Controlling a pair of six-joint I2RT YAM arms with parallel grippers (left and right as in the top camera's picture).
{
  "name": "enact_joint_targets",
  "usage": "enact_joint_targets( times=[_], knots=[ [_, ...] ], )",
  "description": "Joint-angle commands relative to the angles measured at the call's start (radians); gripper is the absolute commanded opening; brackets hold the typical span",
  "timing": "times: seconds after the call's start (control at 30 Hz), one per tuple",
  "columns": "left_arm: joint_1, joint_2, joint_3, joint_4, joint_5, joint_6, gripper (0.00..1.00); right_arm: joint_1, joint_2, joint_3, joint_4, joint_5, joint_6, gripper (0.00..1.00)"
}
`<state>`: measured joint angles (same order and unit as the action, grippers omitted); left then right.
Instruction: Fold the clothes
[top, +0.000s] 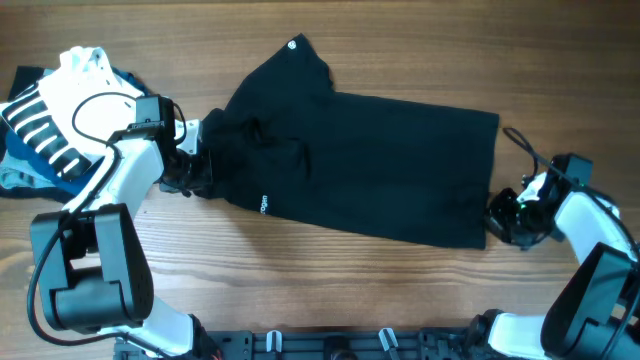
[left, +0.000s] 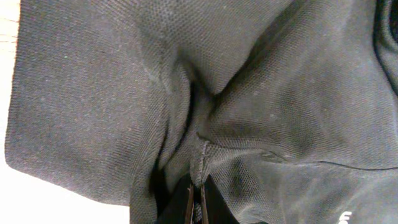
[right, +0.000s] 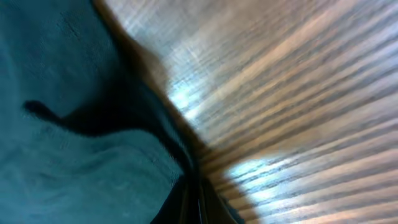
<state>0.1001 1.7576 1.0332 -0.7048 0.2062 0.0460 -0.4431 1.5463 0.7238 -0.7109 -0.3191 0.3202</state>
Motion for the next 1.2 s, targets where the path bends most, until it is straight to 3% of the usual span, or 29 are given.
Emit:
enact_joint_targets(
  times=[0.0,0.17,0.43,0.6,0.93,1.0,1.17],
  knots=[
    [0.003,-0.005,-0.005,-0.011,-0.017,0.002,0.04,-0.004,0.014,0.124,-0.05,0.063,-0.002,0.04],
    [0.003,-0.005,-0.005,-0.014,-0.017,0.002,0.04,-0.005,0.013,0.186,-0.109,0.177,0.079,0.04],
    [0.003,-0.006,0.005,-0.035,-0.058,0.0,0.04,-0.006,0.013,0.186,-0.148,0.224,0.083,0.04],
    [0.003,-0.018,0.086,-0.138,0.04,0.002,0.04,-0.006,0.013,0.186,-0.167,0.223,0.081,0.04],
    [0.003,-0.041,0.115,-0.167,-0.021,0.024,0.04,-0.006,0.013,0.186,-0.195,0.291,0.117,0.04],
    [0.003,-0.041,0.115,-0.176,-0.028,0.024,0.34,-0.006,0.013,0.186,-0.195,0.291,0.117,0.04],
    [0.003,-0.041,0.115,-0.193,0.018,0.024,0.47,-0.006,0.013,0.186,-0.195,0.291,0.117,0.04]
  ],
)
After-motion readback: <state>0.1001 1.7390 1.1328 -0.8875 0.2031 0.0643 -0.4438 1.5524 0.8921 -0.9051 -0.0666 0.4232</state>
